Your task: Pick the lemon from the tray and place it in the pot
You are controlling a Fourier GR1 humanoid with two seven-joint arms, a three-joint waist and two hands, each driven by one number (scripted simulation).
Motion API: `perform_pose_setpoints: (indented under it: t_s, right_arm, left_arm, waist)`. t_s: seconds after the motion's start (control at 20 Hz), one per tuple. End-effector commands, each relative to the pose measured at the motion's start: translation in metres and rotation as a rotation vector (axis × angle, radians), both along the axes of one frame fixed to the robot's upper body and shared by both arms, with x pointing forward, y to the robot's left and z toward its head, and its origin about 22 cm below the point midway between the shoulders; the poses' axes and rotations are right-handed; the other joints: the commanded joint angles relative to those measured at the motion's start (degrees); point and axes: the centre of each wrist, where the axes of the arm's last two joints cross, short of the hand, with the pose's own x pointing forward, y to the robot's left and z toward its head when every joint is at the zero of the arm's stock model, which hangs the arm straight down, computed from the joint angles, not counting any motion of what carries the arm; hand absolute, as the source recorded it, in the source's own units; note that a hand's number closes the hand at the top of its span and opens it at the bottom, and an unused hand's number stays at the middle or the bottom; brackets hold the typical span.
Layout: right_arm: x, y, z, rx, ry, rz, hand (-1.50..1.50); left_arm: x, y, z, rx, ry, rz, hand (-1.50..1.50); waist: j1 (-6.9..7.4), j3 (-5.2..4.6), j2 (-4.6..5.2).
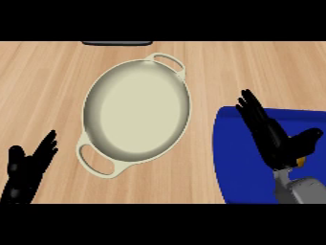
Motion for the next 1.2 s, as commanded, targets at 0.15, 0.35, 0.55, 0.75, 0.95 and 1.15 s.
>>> perform_pose_setpoints:
  t_s: [0.15,0.35,0.55,0.75,0.95,1.15]
  right_arm:
    - [-0.027,-0.11,-0.015,-0.173,0.216,-0.401,1.5]
    - [-0.053,-0.202,0.009,-0.833,0.091,-0.635,-1.5]
    - [-0.085,-0.197,-0.011,-0.923,-0.135,-0.734,-1.5]
    - [-0.134,-0.159,-0.015,-0.827,-0.139,-0.741,-1.5]
    - [-0.12,-0.172,0.035,-0.901,-0.001,-0.624,-1.5]
    - [-0.095,-0.165,0.077,-0.971,0.089,-0.548,-1.5]
  left_arm:
    - [0.018,0.023,0.031,0.146,-0.198,0.057,0.0]
    - [0.019,0.031,0.042,0.193,-0.249,0.061,0.0]
    - [0.013,0.021,0.033,0.193,-0.288,0.064,0.0]
    - [0.027,0.037,0.044,0.189,-0.289,0.033,0.0]
    - [0.022,0.015,0.04,0.187,-0.294,0.002,0.0]
    - [0.019,0.012,0.033,0.19,-0.298,-0.008,0.0]
  waist:
    - [-3.98,-0.92,-1.92]
    - [-5.67,-1.68,-2.28]
    - [-4.87,-0.89,-2.39]
    - [-3.29,-0.92,-1.96]
    - [-2.2,-0.95,-1.82]
    - [-1.53,-0.99,-1.72]
